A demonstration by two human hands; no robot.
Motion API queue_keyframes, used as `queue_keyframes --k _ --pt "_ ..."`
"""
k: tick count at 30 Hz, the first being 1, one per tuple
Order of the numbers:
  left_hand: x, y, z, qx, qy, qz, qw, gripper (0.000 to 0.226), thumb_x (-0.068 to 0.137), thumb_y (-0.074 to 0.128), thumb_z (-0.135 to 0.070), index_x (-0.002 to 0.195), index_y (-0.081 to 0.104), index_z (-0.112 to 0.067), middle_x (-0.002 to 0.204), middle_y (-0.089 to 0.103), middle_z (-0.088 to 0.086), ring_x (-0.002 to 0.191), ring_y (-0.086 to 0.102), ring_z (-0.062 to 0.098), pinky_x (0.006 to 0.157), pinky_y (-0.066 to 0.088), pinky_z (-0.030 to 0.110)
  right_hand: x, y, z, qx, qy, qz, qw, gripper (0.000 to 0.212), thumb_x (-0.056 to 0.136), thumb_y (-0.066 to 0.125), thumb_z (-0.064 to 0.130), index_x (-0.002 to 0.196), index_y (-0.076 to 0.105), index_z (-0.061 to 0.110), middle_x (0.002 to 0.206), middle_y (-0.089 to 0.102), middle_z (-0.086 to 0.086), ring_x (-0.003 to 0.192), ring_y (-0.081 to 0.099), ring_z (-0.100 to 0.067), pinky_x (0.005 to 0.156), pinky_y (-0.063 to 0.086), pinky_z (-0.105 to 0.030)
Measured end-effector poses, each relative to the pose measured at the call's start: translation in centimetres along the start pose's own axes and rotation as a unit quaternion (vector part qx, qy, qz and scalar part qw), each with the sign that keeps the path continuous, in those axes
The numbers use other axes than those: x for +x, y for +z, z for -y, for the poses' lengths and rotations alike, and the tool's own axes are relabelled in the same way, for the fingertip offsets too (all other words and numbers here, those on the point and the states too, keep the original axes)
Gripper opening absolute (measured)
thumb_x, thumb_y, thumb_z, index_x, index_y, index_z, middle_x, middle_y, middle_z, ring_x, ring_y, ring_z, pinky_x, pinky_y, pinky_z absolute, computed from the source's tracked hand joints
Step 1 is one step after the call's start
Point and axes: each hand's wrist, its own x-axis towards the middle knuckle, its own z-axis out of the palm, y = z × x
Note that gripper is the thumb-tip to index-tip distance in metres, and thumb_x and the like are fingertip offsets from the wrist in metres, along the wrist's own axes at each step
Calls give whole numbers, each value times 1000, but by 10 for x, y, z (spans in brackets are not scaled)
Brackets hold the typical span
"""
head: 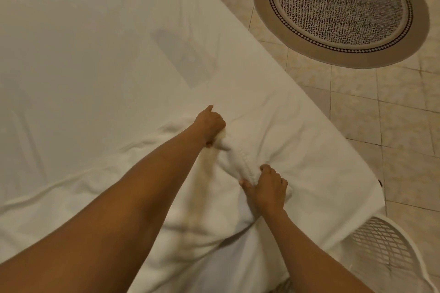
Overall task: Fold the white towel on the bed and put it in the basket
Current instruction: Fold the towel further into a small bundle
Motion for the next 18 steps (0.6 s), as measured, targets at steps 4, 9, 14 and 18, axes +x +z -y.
queue_keyframes --k 4,9,14,18 --pt "-19 6 1 -73 -49 26 996 56 81 66 -30 131 45 -17 119 63 4 114 59 22 110 26 37 -2 -13 8 -46 3 85 995 44 81 61 46 110 54 13 118 56 -10 113 51 -30 96 34 -38" --pt "-39 14 -4 -91 -49 14 995 43 85 61 -31 127 51 -24 129 55 2 124 51 21 109 28 40 -25 -11 22 -113 -63 -16 991 18 76 62 19 93 59 13 99 58 -8 93 54 -28 82 36 -35" --pt "-51 32 -9 -118 -19 -24 993 61 75 67 -41 128 45 -19 127 57 4 122 52 21 113 25 39 -61 7 28 -135 -91 -84 983 41 39 78 4 75 60 10 45 56 -2 38 52 -25 50 39 -29" --pt "-82 37 -2 -216 -20 -16 976 76 71 69 -45 134 33 -20 118 62 8 116 56 27 110 25 40 -84 6 36 -155 -94 -114 977 40 47 74 -4 83 60 3 48 57 -8 41 53 -29 51 36 -30"
